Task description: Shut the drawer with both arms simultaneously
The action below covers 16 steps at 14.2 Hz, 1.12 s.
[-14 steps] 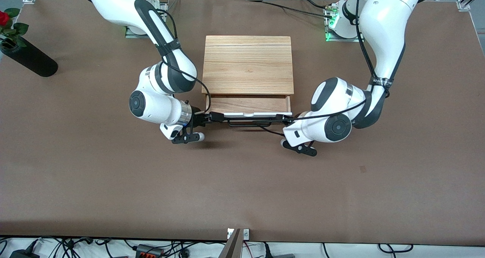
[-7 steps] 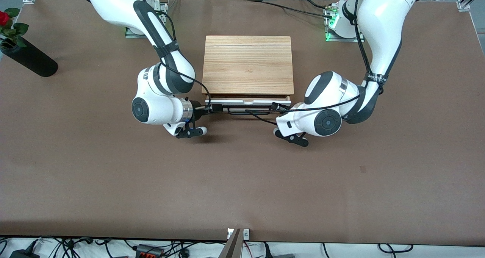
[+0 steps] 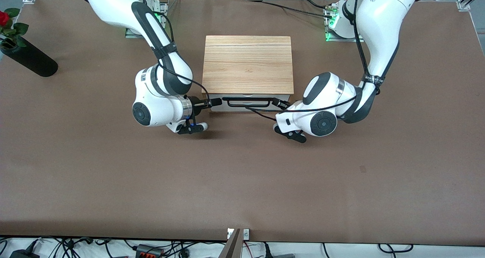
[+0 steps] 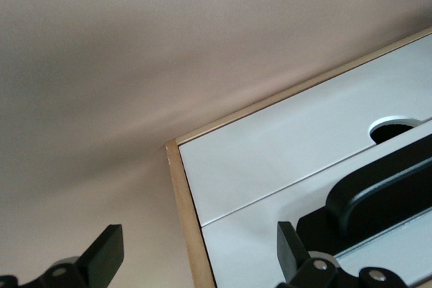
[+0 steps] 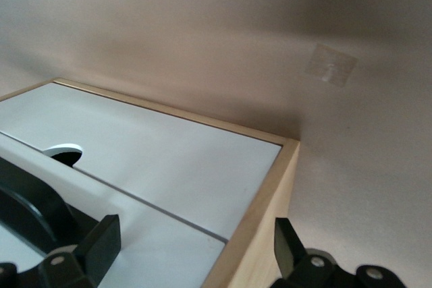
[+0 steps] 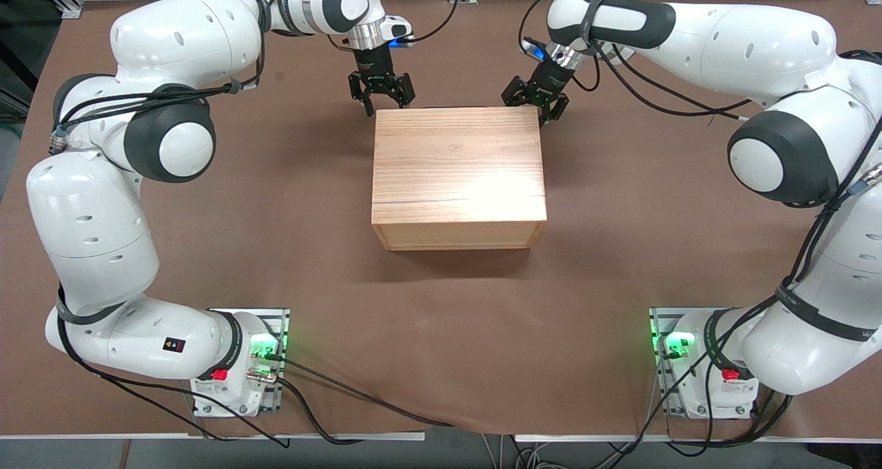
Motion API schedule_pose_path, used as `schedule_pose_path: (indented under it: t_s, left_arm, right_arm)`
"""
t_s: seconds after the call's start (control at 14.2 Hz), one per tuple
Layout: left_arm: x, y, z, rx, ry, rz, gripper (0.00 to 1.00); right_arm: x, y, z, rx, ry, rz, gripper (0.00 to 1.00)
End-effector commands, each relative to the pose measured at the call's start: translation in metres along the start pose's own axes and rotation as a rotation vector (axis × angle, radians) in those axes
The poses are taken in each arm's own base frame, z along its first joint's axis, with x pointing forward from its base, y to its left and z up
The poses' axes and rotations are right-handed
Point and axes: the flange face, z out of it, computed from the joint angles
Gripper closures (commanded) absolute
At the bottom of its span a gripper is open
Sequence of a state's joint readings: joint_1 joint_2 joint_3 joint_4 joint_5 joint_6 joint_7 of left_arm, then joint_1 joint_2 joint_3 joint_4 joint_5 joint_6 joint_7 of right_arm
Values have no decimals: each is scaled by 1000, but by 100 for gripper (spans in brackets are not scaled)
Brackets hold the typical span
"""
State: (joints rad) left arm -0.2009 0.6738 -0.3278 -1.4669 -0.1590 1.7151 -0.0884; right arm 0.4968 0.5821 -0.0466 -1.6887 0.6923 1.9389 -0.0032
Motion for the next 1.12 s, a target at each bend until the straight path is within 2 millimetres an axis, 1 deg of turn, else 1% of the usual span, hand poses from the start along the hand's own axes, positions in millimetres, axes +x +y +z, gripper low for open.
schedule_pose_path:
  t_s: [0.0,0.21,0.28,0.35,0.42,0.56,0.63,0.7,0.84,0.91,0.98,1.05]
  left_arm:
    - [-11,-1,-6,-18,-15,19,0]
    - [-9,-11,-18,-57,8,-5,0]
    - [-8,-20,-25,-75,22,-20,0]
    - [-6,-31,-39,-85,49,-32,0]
    - [-6,-37,-52,-90,73,-39,0]
    - [-7,-44,-73,-90,111,-57,0]
    - [-8,-51,-86,-89,135,-65,0]
    - [-15,-61,-104,-81,166,-75,0]
    - [-30,-99,-138,-77,224,-115,0]
    - [-39,-107,-152,-60,248,-128,0]
    - [-50,-112,-171,-28,280,-138,0]
    - [-61,-113,-186,10,303,-148,0]
  right_arm:
    - [-10,2,-4,13,-36,-1,0]
    - [-9,1,-7,15,-30,-1,0]
    - [-9,0,-10,12,-25,-7,0]
    - [-8,-1,-14,6,-16,-14,0]
    - [-6,-1,-24,7,3,-17,0]
    - [-3,-4,-56,-2,60,-35,0]
    - [-1,-7,-79,-23,99,-52,0]
    - [-1,-4,-98,-58,127,-63,0]
    - [-8,2,-146,-160,164,-90,0]
    - [-12,6,-168,-216,172,-96,0]
    - [-18,12,-193,-282,180,-98,0]
    - [-26,20,-214,-349,178,-92,0]
